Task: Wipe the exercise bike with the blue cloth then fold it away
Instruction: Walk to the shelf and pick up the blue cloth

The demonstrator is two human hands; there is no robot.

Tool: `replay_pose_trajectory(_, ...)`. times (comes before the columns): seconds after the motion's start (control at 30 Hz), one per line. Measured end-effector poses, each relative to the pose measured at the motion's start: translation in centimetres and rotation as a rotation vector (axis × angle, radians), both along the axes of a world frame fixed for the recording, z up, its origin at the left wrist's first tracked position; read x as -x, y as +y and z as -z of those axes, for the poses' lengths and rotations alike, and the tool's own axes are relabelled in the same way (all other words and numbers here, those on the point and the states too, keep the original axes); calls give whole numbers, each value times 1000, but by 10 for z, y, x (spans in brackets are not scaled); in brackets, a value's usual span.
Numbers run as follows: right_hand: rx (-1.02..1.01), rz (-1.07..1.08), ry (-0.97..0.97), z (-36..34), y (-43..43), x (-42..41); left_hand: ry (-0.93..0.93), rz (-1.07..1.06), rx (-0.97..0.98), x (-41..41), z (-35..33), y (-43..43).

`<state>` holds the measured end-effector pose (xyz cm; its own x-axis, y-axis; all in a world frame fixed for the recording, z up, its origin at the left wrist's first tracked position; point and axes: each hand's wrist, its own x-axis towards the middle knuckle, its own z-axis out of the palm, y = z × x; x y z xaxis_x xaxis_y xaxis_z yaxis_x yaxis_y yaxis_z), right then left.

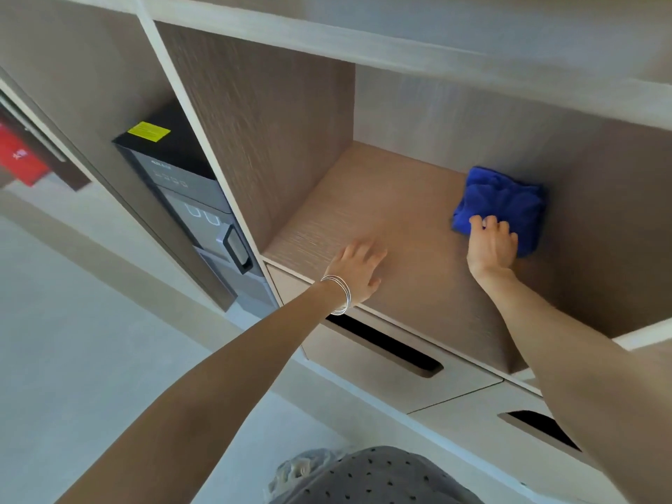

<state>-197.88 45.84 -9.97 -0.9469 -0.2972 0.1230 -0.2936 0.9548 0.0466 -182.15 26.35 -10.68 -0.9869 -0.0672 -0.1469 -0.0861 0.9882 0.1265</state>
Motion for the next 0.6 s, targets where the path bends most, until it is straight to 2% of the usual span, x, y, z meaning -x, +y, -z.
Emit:
replay_pose_trajectory(0.1,-13,-46,62,-3,-2,3,-22,-21,12,-8,3,-6)
replay_pose_trajectory(0.3,-6,-95,-1,-15,-3,-14,-48,2,26,-14,5,-6)
replay_pose_trajectory(0.6,238,-133,26,4,16,-108,-12,140,5,-29,12,18)
